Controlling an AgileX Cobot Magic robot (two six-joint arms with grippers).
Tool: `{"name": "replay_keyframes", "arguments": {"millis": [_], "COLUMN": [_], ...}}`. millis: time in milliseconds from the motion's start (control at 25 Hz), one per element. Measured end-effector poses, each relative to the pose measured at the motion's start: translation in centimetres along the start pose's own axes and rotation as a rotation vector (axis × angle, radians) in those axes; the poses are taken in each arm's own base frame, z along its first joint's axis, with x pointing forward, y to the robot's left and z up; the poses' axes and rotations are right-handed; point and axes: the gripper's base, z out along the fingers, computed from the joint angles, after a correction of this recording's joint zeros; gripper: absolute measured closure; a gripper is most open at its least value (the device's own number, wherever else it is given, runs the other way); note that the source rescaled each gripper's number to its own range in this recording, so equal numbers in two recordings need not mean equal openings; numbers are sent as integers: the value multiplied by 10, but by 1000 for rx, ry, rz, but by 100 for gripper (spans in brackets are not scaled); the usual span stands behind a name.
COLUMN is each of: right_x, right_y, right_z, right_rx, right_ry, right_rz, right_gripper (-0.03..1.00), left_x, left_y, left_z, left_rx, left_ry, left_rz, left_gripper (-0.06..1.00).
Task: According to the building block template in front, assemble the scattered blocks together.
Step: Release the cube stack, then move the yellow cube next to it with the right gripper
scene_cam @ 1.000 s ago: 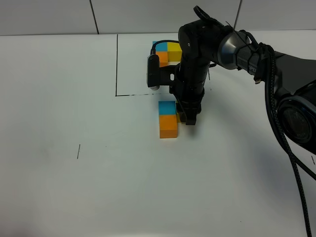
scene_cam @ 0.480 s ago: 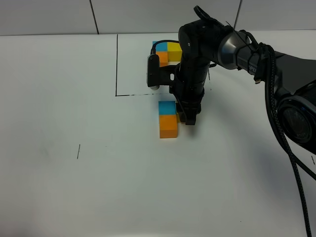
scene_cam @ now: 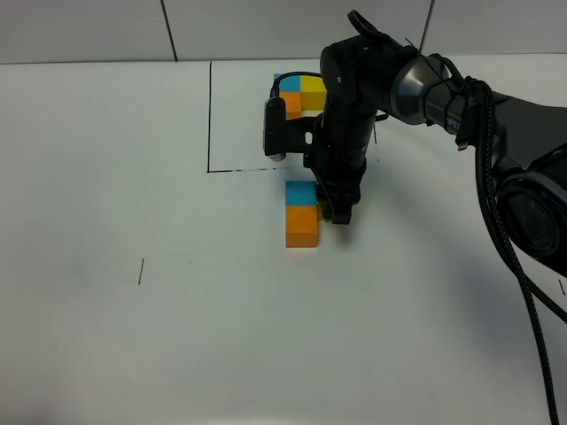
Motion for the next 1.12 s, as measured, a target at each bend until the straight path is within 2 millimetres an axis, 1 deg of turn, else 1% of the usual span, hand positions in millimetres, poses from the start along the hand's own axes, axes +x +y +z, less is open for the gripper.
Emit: {"name": "replay_keyframes", "arguments": {"millis": [1000,1040,1120], "right_x": [0,0,0], "right_y": [0,0,-1], "right_z": [0,0,4], "right_rx": [1,1,1], "right_ry": [1,1,0], "right_rz": [-21,-23,-26], "right_gripper": [97,96,89], "left_x": [0,0,0], "left_y": [0,0,0], "left_z": [0,0,0], "left_rx": [0,0,0], "left_ry": [0,0,0], "left_rz": [2,2,2], "left_gripper": [48,48,48]}}
